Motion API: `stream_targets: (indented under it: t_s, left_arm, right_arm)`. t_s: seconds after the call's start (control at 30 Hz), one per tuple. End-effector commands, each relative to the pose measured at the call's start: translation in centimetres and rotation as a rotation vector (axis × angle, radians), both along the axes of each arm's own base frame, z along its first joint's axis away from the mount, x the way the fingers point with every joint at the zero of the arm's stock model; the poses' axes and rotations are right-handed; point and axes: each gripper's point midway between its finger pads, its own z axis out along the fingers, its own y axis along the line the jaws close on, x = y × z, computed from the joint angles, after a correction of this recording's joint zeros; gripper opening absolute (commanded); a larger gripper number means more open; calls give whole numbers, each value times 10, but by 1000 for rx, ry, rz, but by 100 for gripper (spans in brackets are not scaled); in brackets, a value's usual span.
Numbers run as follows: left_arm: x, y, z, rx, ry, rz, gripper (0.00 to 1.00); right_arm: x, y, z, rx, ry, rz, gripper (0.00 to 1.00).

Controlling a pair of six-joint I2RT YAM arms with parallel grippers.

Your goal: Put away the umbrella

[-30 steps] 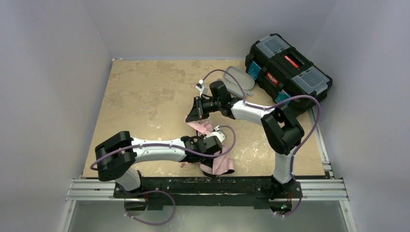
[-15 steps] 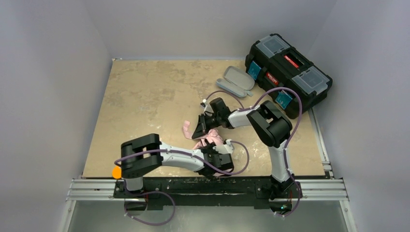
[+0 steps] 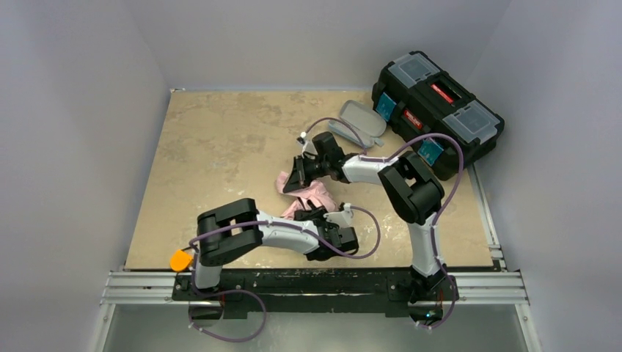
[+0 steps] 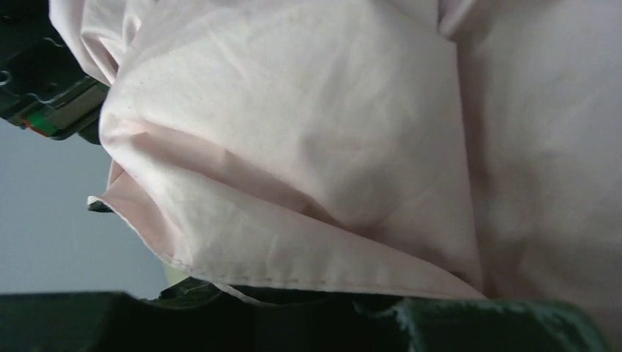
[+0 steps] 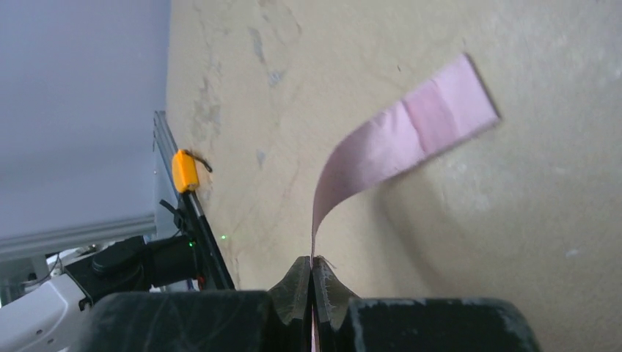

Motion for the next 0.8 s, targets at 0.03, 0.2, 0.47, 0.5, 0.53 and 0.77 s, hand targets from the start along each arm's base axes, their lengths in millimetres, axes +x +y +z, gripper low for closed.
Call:
stream_targets:
  t_s: [0.03,0.2,0.47,0.5,0.53,0.77]
  left_arm:
    - [20,5,18,17,-80,51,0]
    - [2,3,-27,0,72,79,0]
    - [-39,-10,-81,-59,305,43,22]
    - [-42,-11,-81,-79,321,38,26]
    - [-44,-12,-79,-99,332,33,30]
    - [-51,-22,-43,-218,370,-5,48]
  right_arm:
    - [11,2,27,8,-99,-5,0]
    - [-17,-17,-37,-30,23,-52,0]
    - [-48,-39,-95,-57,110,-86,0]
    - [-51,-41,-98,-58,111,-86,0]
    - [-52,-43,-100,-59,111,-86,0]
    - [-52,-46,-105,-69,88,-94,0]
